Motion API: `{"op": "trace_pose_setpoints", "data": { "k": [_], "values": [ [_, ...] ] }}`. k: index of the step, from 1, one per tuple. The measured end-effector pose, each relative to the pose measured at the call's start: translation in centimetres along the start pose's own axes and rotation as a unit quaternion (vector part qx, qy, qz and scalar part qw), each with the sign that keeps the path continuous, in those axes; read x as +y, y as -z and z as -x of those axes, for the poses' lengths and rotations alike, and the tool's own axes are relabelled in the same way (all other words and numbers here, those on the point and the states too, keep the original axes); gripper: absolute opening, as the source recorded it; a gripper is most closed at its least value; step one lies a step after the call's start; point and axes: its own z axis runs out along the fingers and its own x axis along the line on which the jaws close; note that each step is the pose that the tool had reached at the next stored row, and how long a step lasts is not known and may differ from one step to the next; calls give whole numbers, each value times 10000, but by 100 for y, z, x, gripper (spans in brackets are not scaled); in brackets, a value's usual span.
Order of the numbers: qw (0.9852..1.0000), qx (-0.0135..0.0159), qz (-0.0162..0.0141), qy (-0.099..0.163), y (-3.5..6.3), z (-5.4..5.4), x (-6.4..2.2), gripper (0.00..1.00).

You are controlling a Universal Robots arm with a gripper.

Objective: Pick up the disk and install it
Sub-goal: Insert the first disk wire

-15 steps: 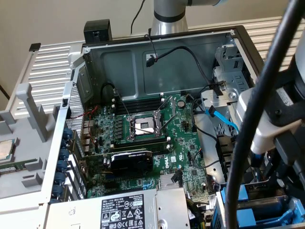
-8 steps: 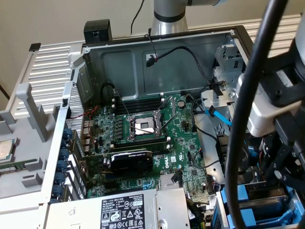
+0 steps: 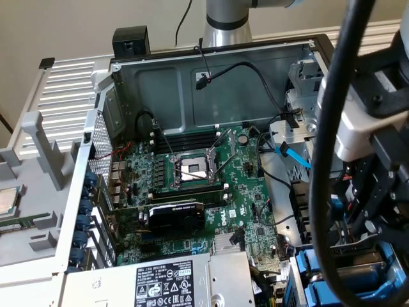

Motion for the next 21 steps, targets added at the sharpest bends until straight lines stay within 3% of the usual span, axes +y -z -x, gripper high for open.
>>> {"op": "trace_pose_setpoints", "data": {
  "k": [4, 5, 19, 20, 21],
  "values": [
    [9998, 156, 79, -3, 24, 6, -6, 17],
    [9998, 170, 82, -4, 23, 7, -6, 17],
    [9998, 179, 83, -4, 24, 7, -6, 17],
    [9998, 182, 84, -4, 24, 8, -6, 17],
    [9997, 207, 90, -4, 24, 18, -8, 17]
  ]
}}
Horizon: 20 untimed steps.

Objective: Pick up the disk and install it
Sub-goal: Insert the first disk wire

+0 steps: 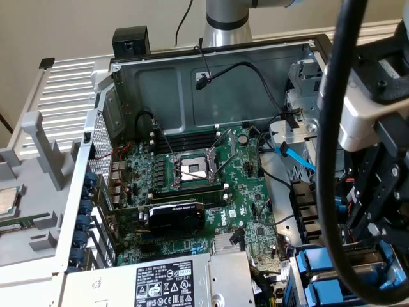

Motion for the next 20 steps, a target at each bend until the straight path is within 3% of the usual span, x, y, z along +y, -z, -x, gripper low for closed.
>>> {"op": "trace_pose_setpoints", "data": {
  "k": [3, 5, 11, 15, 18, 20],
  "values": [
    [9999, 82, 58, -3, -3, 19, -10, 17],
    [9999, 108, 84, -12, -5, 18, -22, 17],
    [9995, 108, 78, -298, -27, 19, -25, 17],
    [9989, 95, 164, -417, -43, 19, -27, 17],
    [9987, 90, 179, -477, -49, 24, -35, 17],
    [9986, 93, 207, -487, -48, 26, -47, 17]
  ]
}}
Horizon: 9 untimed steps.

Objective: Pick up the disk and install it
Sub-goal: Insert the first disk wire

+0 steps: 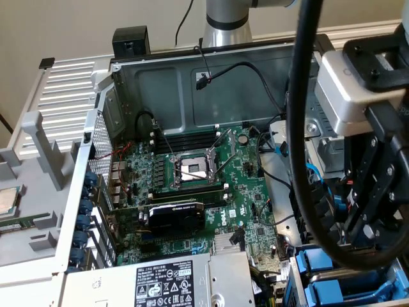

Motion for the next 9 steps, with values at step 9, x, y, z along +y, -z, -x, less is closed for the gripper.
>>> {"op": "trace_pose_setpoints", "data": {
  "k": [9],
  "values": [
    [9995, 62, 303, -16, 3, 12, -101, 17]
  ]
}}
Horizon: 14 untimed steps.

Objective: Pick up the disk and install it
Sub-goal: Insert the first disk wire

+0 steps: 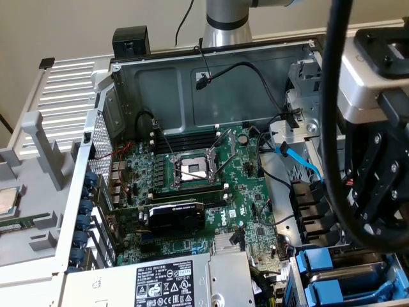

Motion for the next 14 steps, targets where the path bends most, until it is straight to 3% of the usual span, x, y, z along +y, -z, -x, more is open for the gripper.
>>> {"op": "trace_pose_setpoints", "data": {
  "k": [5, 6, 14],
  "values": [
    [9999, 126, 17, -14, 4, 26, -48, 17],
    [9999, 137, 18, -16, 4, 33, -53, 17],
    [9996, 114, 48, -249, -14, 47, -68, 17]
  ]
}}
